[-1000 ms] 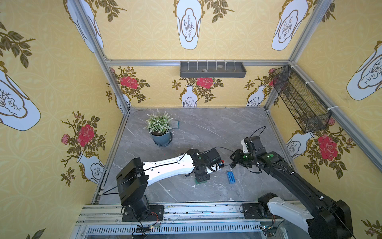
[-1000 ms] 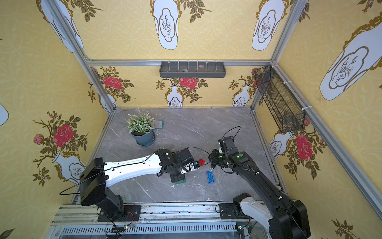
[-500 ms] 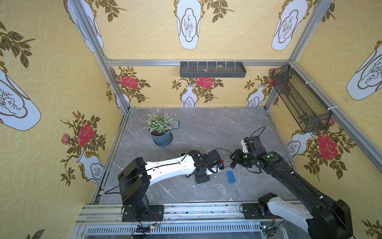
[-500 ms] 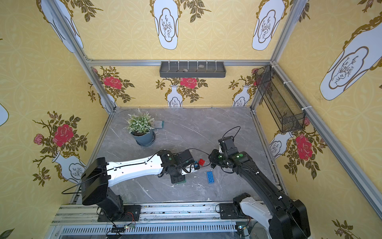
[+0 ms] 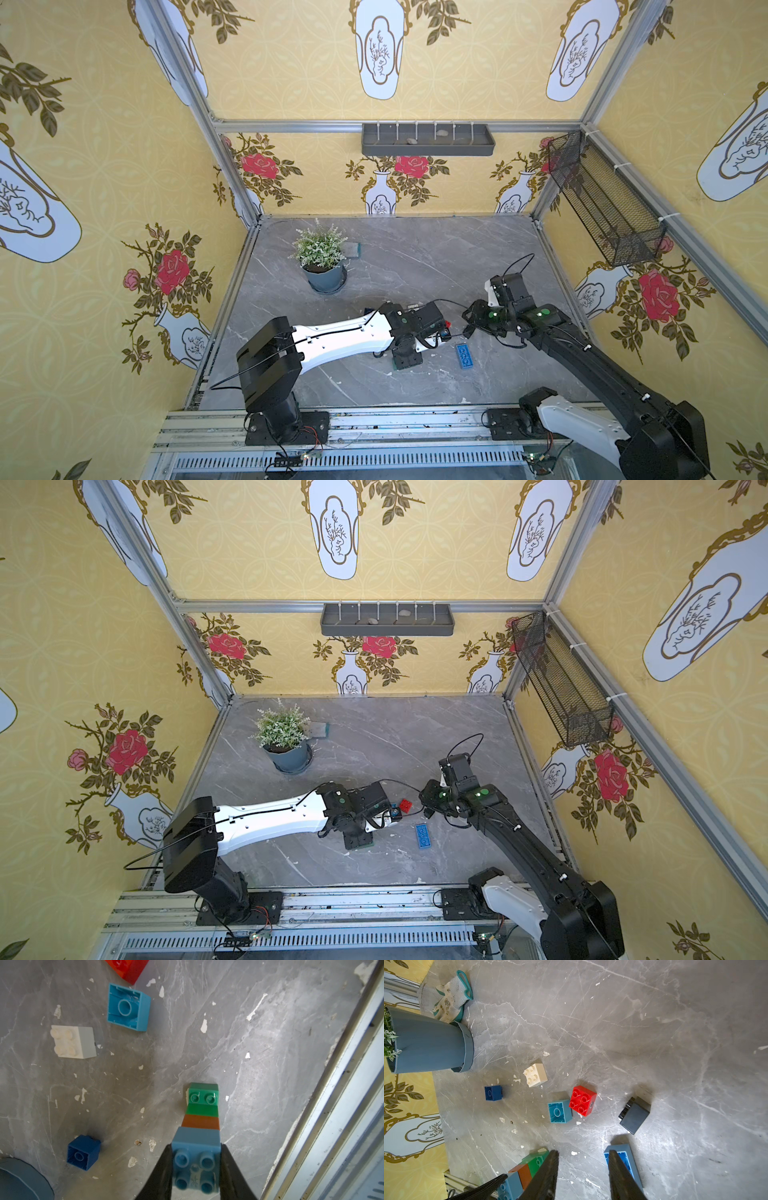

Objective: Assemble the number 1 with lego
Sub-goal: Assemble the lego brick with the lego brick.

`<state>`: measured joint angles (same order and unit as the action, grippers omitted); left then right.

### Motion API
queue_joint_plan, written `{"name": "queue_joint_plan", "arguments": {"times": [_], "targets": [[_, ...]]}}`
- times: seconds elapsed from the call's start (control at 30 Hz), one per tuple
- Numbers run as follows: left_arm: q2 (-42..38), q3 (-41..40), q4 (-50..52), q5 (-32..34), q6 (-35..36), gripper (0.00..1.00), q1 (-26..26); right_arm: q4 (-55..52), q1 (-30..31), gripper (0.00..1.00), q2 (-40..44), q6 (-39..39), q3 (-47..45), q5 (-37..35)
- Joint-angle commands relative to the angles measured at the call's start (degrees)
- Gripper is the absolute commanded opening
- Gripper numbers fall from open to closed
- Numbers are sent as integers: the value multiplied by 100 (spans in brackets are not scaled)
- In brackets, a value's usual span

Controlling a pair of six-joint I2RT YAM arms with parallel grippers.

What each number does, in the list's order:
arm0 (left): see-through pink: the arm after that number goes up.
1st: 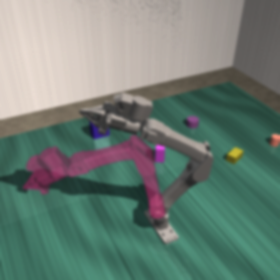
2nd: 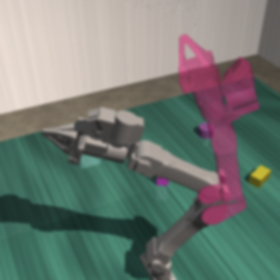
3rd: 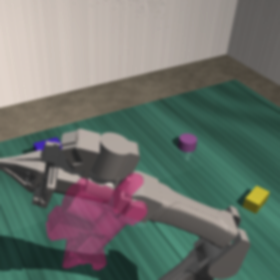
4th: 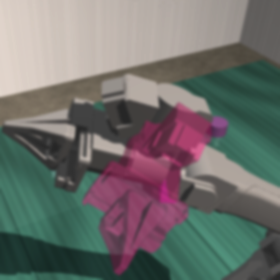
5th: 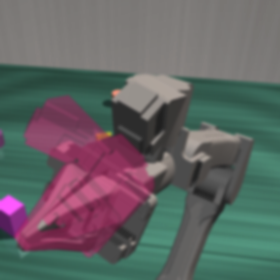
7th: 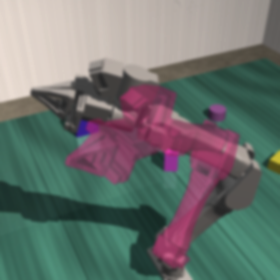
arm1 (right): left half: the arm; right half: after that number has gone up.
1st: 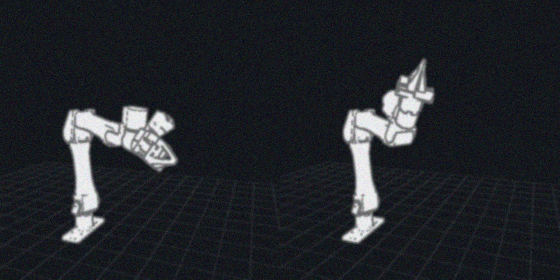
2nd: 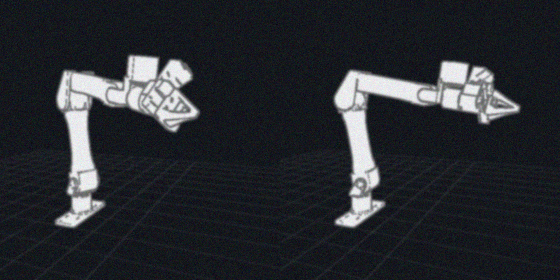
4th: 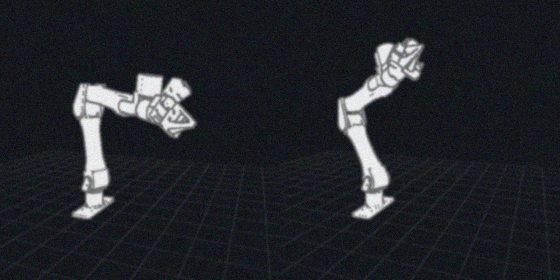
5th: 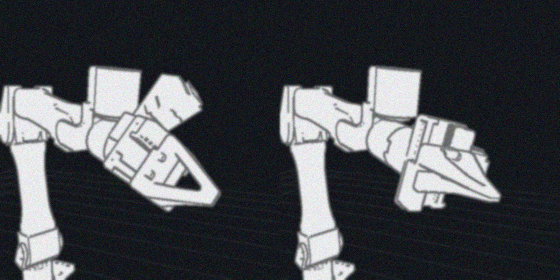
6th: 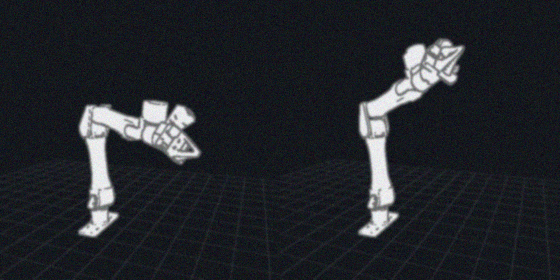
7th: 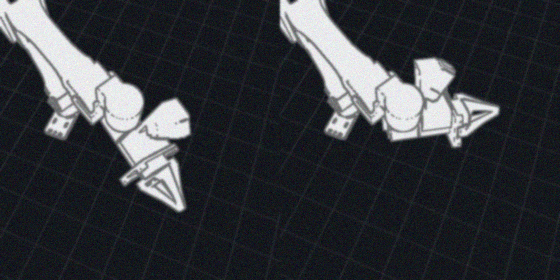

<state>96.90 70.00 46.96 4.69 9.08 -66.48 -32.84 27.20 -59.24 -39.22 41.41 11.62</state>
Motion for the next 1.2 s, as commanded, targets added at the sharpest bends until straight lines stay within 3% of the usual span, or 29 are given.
{"name": "queue_joint_plan", "arguments": {"times": [0.0, 0.57, 1.17], "targets": [[25, -202, 147, -61, -111, 19, 11, -29, 0, 42, 1, -28, 38, -17], [-283, -700, -148, -139, -164, 12, 12, -56, 4, 42, 18, -48, 47, -10], [-473, -618, -241, -43, 94, 37, 12, 124, 13, 45, 88, -40, 12, 236]]}}
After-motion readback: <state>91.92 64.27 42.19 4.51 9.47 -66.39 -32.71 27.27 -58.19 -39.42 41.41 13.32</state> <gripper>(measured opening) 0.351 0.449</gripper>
